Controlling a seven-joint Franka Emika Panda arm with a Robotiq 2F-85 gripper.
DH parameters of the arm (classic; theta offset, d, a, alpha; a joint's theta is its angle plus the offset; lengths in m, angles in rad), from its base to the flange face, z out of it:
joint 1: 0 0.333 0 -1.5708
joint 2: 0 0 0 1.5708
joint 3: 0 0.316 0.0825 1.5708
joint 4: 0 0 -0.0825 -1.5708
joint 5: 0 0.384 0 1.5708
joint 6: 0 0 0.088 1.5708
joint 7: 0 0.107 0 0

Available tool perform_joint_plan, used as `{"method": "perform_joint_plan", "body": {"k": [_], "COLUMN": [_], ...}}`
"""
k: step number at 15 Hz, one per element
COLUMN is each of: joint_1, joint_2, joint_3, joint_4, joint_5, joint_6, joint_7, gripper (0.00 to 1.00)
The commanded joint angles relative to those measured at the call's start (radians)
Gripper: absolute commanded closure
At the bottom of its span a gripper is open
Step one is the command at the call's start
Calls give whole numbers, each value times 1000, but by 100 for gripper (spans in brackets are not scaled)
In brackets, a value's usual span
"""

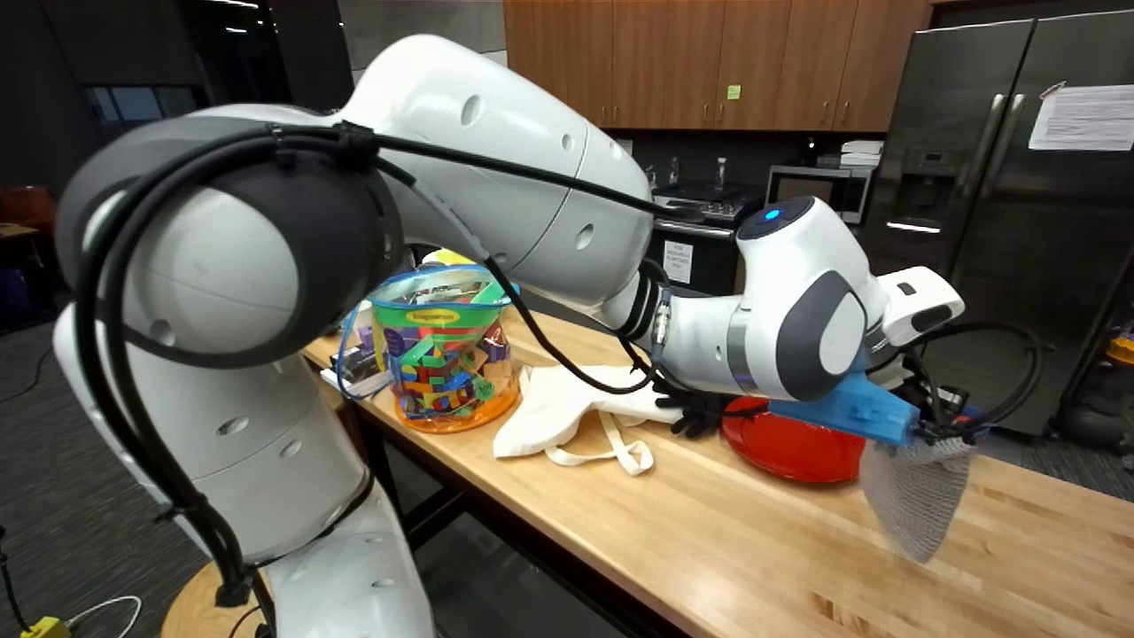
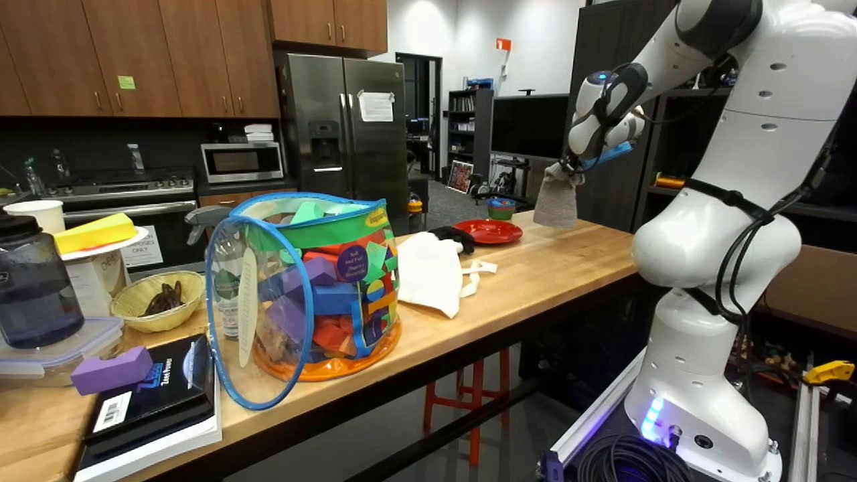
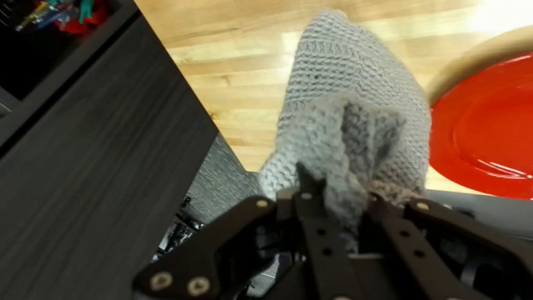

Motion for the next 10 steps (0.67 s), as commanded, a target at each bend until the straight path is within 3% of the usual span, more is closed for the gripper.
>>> {"method": "perform_joint_plan", "body": {"k": [1, 5, 10], "joint_1": [-78, -129, -131], "joint_2": [-33, -77, -190], "joint_3": [-6, -9, 14], "joint_4": [-26, -91, -253], "joint_5": [-123, -212, -289], "joint_6": [10, 5, 20], "joint_7": [93, 121, 119], "gripper": [96, 96, 96]}}
